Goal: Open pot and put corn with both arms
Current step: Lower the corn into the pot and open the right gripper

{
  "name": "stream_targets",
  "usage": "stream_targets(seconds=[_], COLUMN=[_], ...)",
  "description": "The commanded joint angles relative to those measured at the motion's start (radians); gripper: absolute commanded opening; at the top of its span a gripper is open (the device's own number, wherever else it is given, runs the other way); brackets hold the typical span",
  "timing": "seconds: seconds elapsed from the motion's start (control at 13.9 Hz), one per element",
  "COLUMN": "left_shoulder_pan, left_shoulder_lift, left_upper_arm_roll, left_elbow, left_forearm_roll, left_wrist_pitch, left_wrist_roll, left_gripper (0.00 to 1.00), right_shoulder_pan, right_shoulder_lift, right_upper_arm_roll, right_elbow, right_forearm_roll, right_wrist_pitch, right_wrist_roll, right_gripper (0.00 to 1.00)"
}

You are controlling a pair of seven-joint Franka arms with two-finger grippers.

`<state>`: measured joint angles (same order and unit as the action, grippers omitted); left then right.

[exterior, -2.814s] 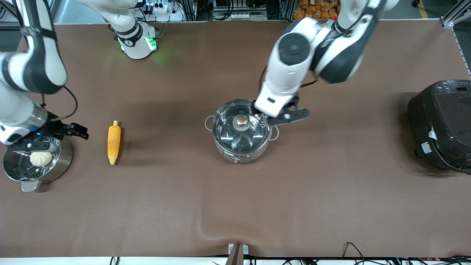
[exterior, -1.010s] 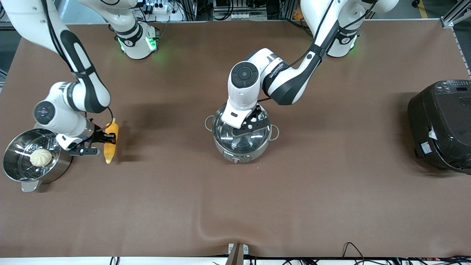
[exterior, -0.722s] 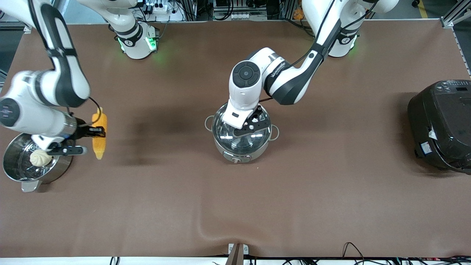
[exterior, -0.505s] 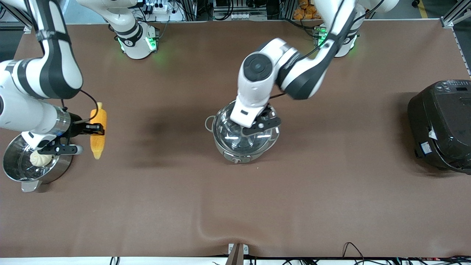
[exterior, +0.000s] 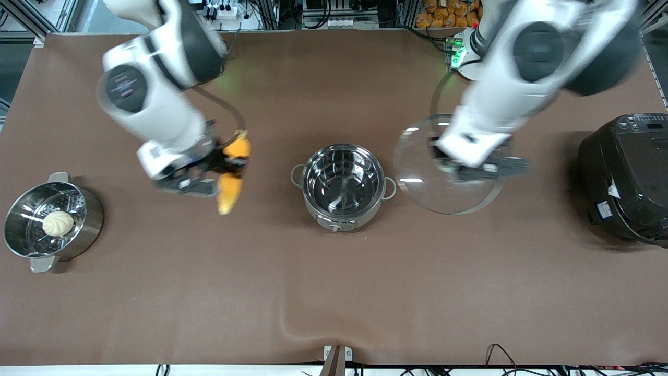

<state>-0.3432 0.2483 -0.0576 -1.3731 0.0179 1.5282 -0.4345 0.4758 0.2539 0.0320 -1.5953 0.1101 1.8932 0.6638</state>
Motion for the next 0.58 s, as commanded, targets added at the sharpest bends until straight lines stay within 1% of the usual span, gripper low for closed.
stream_targets(seconds=[0.0,0.14,0.22,0.29,0.36,0.51], left_shoulder_pan=[0.097,0.171,0.209,0.257,0.285,0.334], left_shoulder_lift=[-0.066,-0.063,-0.064,-0.069,-0.086,-0.115], left_upper_arm_roll=[-0.018,-0.018,-0.018,-0.019,-0.019,-0.019], left_elbow=[-0.072,-0.118,-0.165,-0.232,-0.315,-0.491], left_forearm_roll=[-0.012,-0.01,-0.01,-0.01,-0.012,-0.012], left_wrist_pitch=[-0.008,0.007,0.039,0.097,0.178,0.364], left_wrist_roll=[0.147,0.218,0.256,0.302,0.351,0.419], left_gripper=[0.0,0.0,0.0,0.0,0.0,0.0], right_shoulder_pan=[0.122,0.214,0.257,0.283,0.291,0.299], right_shoulder_lift=[0.116,0.186,0.227,0.263,0.29,0.306], right_upper_arm_roll=[-0.014,-0.017,-0.018,-0.018,-0.018,-0.018], right_elbow=[0.046,0.047,0.051,0.054,0.055,0.055], right_forearm_roll=[0.069,0.062,0.031,-0.012,-0.042,-0.053], right_wrist_pitch=[0.113,0.229,0.297,0.349,0.365,0.366], right_wrist_roll=[0.117,0.267,0.31,0.35,0.39,0.407], right_gripper=[0.02,0.02,0.02,0.04,0.05,0.18])
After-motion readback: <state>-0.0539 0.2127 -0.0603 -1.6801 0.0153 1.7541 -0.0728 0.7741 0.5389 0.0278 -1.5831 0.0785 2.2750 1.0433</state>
